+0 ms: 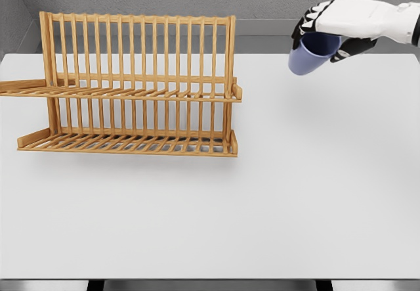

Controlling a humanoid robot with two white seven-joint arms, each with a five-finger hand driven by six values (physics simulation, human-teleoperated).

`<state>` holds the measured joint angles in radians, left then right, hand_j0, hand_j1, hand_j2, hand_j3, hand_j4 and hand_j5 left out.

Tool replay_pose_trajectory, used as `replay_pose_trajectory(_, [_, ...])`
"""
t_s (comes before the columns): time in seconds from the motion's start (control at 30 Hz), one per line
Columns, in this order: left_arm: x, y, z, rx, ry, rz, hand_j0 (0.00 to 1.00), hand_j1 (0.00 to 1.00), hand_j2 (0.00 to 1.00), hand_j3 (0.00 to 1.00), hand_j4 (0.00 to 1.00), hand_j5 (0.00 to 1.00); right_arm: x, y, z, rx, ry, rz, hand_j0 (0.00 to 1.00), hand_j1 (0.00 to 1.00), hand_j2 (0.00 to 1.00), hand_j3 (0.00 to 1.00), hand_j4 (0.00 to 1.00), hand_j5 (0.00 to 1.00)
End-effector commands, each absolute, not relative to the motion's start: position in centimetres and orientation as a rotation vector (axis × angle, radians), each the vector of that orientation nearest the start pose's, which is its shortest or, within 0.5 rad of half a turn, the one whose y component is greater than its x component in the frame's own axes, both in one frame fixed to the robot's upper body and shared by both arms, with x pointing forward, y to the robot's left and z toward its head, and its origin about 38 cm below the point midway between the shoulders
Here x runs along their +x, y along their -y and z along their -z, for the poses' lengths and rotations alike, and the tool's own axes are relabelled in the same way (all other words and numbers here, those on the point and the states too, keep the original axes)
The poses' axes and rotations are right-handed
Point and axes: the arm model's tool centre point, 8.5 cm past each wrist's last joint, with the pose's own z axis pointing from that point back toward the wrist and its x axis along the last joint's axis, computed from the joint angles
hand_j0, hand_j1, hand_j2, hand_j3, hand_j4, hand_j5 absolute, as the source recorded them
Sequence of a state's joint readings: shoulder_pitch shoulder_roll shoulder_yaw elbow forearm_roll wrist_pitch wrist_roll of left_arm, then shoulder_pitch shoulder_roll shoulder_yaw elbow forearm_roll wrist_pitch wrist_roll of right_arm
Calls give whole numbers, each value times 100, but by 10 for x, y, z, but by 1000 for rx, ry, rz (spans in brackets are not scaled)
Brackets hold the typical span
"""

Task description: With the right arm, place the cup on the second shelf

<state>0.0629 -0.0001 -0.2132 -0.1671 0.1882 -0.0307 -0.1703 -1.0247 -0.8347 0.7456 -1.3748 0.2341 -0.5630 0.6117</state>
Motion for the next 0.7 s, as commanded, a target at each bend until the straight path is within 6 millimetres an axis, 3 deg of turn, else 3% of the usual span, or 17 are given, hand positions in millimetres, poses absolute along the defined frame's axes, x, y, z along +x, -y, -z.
replay_pose_trajectory(0.0, [19, -245, 263, -119, 128, 40, 100, 100, 100, 100, 100, 100, 468, 289, -352, -565, 1516, -2135, 61, 61, 61, 61, 61, 61])
replay_pose_trajectory(0.17, [19, -245, 263, -119, 128, 40, 100, 100, 100, 100, 100, 100, 449, 267, -364, -570, 1580, -2210, 61, 61, 61, 61, 61, 61])
replay_pose_trajectory(0.53, [19, -245, 263, -117, 128, 40, 100, 100, 100, 100, 100, 100, 432, 232, -373, -545, 1676, -2289, 61, 61, 61, 61, 61, 61])
replay_pose_trajectory(0.67, [19, -245, 263, -117, 128, 40, 100, 100, 100, 100, 100, 100, 422, 209, -377, -518, 1744, -2330, 61, 61, 61, 61, 61, 61])
